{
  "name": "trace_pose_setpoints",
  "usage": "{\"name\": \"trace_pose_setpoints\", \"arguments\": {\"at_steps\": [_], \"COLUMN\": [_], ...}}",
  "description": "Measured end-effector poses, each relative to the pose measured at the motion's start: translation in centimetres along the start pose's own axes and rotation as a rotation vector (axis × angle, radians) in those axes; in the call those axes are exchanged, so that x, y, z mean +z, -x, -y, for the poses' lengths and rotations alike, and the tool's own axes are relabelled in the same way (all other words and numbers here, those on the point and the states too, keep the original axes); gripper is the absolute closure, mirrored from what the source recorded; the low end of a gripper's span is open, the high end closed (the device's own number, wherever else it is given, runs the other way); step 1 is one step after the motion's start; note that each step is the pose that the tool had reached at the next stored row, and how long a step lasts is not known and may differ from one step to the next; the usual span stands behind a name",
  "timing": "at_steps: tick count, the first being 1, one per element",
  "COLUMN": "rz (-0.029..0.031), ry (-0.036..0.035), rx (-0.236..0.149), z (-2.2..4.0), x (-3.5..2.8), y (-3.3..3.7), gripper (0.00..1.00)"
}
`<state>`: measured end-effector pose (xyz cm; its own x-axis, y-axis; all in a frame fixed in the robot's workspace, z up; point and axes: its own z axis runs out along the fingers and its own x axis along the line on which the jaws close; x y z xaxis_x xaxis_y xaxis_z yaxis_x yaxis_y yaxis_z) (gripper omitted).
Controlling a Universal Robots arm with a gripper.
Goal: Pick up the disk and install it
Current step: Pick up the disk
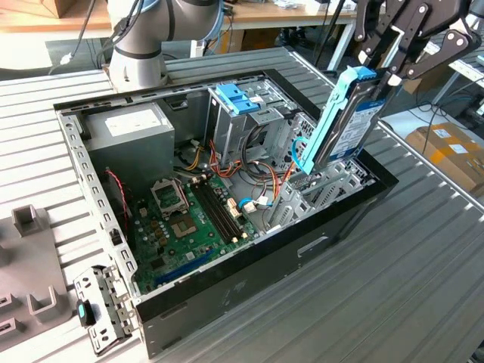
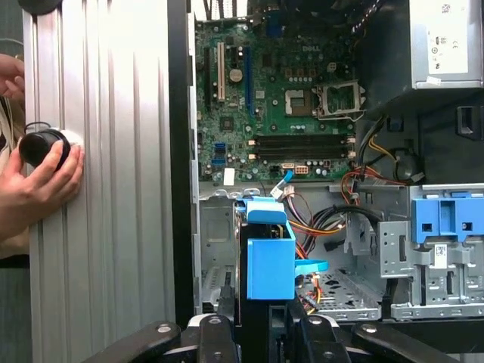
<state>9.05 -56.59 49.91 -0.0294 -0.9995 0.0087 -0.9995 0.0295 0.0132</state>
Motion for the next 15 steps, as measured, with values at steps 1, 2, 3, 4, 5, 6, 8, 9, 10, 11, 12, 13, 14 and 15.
{"name": "trace_pose_setpoints", "arguments": {"at_steps": [1,2,3,4,5,6,8,9,10,11,12,13,14,15], "rz": [0.0,-0.0003,-0.0001,-0.0001,-0.0003,-0.0003,-0.0003,-0.0002,-0.0004,-0.0002,-0.0002,-0.0003,-0.0002,-0.0004], "ry": [0.0,0.0,0.0,0.0,0.0,0.0,0.0,0.0,0.0,0.0,0.0,0.0,0.0,0.0], "rx": [0.0,0.0,0.0,0.0,0.0,0.0,0.0,0.0,0.0,0.0,0.0,0.0,0.0,0.0], "z": [0.01,0.01,0.01,0.02,0.02,0.02,0.03,0.03,0.03,0.03,0.03,0.03,0.03,0.03], "x": [0.32,0.63,0.99,1.36,1.55,1.68,2.01,2.14,2.15,2.2,2.32,2.4,2.44,2.45], "y": [0.0,0.0,0.01,0.01,0.01,0.01,0.02,0.02,0.02,0.02,0.02,0.02,0.02,0.02], "gripper": [0.65,0.65,0.65,0.65,0.65,0.65,0.65,0.65,0.65,0.65,0.65,0.65,0.65,0.65]}}
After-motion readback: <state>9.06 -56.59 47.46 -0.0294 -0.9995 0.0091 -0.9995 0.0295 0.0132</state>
